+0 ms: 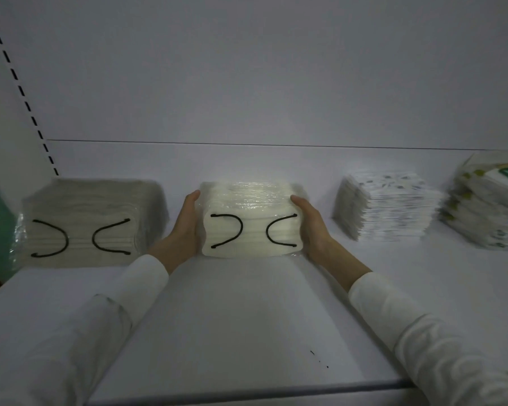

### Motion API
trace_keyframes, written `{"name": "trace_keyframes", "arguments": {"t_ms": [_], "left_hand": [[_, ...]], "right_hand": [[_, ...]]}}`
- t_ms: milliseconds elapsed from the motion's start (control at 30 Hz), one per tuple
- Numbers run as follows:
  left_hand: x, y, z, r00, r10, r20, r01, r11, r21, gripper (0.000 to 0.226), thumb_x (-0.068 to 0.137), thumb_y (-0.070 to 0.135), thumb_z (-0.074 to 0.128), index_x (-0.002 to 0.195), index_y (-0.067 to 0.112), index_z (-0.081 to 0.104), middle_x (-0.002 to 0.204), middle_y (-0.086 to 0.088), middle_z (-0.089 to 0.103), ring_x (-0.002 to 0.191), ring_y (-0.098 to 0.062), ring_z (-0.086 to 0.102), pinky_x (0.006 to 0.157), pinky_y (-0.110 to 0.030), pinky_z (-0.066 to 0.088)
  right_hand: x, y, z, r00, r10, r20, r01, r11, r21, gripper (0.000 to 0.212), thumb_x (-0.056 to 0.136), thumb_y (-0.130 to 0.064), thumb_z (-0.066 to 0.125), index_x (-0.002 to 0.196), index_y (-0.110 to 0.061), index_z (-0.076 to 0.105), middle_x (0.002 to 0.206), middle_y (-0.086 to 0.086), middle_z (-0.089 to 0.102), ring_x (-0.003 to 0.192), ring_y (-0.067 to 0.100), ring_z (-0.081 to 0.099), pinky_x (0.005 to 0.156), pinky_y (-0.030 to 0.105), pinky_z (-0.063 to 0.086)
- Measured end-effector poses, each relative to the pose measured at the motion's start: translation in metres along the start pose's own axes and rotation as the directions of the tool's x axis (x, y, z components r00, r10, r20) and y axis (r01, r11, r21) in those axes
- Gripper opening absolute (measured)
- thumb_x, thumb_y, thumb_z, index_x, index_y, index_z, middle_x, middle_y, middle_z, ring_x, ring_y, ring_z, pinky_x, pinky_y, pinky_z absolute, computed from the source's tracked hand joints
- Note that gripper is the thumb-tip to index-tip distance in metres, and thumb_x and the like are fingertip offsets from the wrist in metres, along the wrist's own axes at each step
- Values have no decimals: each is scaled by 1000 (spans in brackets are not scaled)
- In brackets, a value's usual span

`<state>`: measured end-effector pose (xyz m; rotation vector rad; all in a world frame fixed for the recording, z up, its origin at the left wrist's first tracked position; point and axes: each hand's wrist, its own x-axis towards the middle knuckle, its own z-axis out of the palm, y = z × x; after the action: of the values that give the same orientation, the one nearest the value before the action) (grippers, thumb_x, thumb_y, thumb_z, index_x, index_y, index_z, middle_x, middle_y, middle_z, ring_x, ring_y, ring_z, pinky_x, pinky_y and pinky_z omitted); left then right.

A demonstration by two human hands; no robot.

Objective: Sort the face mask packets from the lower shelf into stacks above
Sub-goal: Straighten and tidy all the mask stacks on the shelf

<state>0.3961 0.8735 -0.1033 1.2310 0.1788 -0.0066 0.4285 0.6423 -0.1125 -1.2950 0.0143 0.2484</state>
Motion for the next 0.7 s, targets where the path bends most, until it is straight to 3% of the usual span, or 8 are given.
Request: {"name": "trace_keyframes", "arguments": {"t_ms": [167, 267, 367, 400, 467, 567, 633, 700], "left_hand": [[-4, 5, 0, 1000, 30, -3, -30, 999, 21, 44, 93, 48, 37, 83, 16, 66, 64, -1, 70, 63, -18, 65, 64, -30, 49], [-7, 8, -6, 998, 55, -43, -51, 995, 87, 31, 90, 41, 47, 78, 17, 61, 56, 4, 63, 58, -14, 60, 61, -26, 42], [-13, 7, -15, 998, 30, -47, -25, 994, 109, 50, 63, 45, 69, 100, 13, 63, 87, -6, 58, 86, -24, 49, 76, -32, 38], [-13, 4, -17, 999, 22, -23, -19, 993, 119, 61, 58, 43, 72, 109, 11, 62, 96, -8, 57, 90, -24, 51, 80, -32, 39], [-18, 0, -15, 1000, 20, 2, -20, 988, 153, 49, 71, 35, 69, 111, 10, 56, 101, -9, 60, 87, -20, 59, 82, -30, 44], [-18, -4, -4, 999, 26, -47, -18, 987, 161, 7, 95, 15, 52, 88, 12, 50, 74, -5, 60, 53, -4, 59, 54, -16, 48], [-20, -4, 4, 997, 27, -77, -15, 988, 157, 20, 98, 11, 47, 79, 18, 47, 60, 2, 48, 36, -1, 48, 37, -14, 38], [-16, -4, 5, 996, 13, -89, 2, 986, 164, 16, 97, 17, 49, 82, 20, 48, 64, -1, 45, 43, -6, 42, 41, -17, 34]], "right_hand": [[7, -3, -7, 998, -42, -42, 43, 999, 10, 93, 52, -65, 77, 132, -25, 53, 124, 1, 65, 112, 25, 62, 101, 46, 46], [-1, -7, -11, 991, -122, -57, 119, 991, -61, 122, 46, -68, 81, 148, -21, 31, 147, -2, 43, 131, 20, 45, 111, 41, 34], [-11, -7, -13, 987, -151, -62, 144, 984, -102, 98, 78, -47, 69, 152, -16, 14, 155, -4, 24, 143, 16, 23, 111, 32, 23], [-11, -6, -15, 990, -130, -47, 125, 987, -98, 95, 80, -45, 68, 152, -18, 14, 153, -6, 25, 142, 15, 24, 109, 30, 24], [-13, -1, -12, 999, -49, -19, 47, 995, -90, 95, 68, -53, 74, 147, -24, 30, 150, -5, 38, 133, 19, 42, 107, 37, 36], [-9, 6, -7, 998, -26, -62, 18, 992, -121, 59, 75, -47, 65, 127, -23, 52, 125, 5, 62, 109, 26, 63, 92, 46, 51], [-13, 4, -1, 996, -28, -89, 17, 993, -121, 43, 87, -38, 57, 126, -20, 52, 122, 7, 64, 104, 25, 65, 88, 44, 54], [-16, 3, 0, 995, -20, -93, 10, 995, -104, 34, 93, -32, 52, 123, -18, 53, 117, 6, 65, 95, 22, 67, 71, 34, 58]]}}
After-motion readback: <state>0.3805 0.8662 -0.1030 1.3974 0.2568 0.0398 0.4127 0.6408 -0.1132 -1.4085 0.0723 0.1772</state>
